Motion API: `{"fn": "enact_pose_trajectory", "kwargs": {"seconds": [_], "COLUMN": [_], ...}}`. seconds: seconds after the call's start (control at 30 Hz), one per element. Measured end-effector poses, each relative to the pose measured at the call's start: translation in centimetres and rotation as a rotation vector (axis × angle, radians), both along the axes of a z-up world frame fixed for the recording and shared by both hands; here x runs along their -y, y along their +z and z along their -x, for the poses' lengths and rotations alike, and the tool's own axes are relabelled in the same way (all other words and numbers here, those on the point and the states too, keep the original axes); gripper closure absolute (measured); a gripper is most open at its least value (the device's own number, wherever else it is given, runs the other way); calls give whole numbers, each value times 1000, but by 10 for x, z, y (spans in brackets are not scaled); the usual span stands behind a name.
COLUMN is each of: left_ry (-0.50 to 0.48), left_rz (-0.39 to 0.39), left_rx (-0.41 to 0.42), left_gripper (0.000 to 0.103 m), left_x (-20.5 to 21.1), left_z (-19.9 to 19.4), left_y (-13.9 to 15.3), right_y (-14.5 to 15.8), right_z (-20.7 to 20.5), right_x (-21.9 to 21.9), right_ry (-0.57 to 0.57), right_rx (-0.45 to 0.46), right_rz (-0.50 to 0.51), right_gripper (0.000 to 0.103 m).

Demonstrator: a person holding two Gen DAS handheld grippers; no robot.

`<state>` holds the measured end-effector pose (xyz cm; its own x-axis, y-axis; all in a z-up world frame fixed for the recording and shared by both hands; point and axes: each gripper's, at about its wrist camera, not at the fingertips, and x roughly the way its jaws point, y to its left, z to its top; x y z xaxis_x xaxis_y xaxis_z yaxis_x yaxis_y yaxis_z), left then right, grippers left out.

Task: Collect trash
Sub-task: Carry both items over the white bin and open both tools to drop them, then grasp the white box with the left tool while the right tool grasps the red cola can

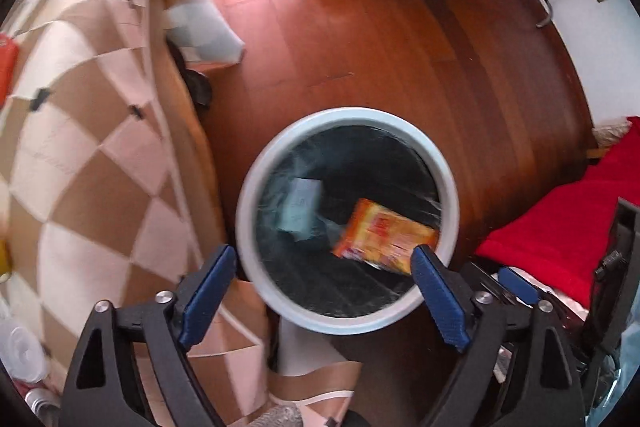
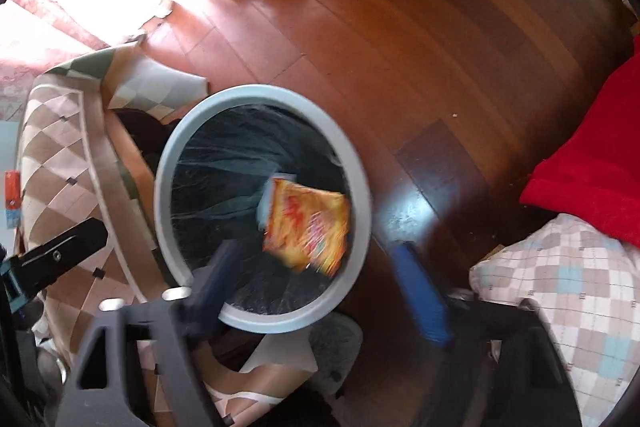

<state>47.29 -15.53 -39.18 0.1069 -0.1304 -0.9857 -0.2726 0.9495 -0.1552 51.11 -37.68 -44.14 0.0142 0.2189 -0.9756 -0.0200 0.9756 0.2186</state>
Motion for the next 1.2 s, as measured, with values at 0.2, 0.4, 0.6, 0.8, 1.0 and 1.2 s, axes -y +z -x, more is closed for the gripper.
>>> {"fn": "enact_pose_trajectory", "kwargs": {"seconds": [0.2, 0.4, 0.6, 0.8, 1.0, 1.2], "left_ry": [10, -12, -33, -29, -13, 4], "left_rz": [-112, -170, -205, -230, -235, -241], "left_rx": [43, 65, 106, 148, 210, 280], "left_gripper": [11, 11, 11, 11, 11, 11], "left_x": [-7, 1, 10, 14, 16, 16], "left_z": [18, 29, 48, 72, 98, 123], "left_y": [20, 34, 60, 90, 128, 169], "right_y": [10, 34, 69, 112, 164, 219], "right_z": [15, 24, 38, 58, 83, 105], "right_x": [-14, -19, -13, -6, -4, -3], "right_ry": [90, 146, 144, 126, 122, 95], "right_rx": [20, 75, 118, 172, 240, 313], "right_rz": [48, 85, 103, 94, 78, 45], "right_gripper": [0, 0, 0, 0, 0, 0]}}
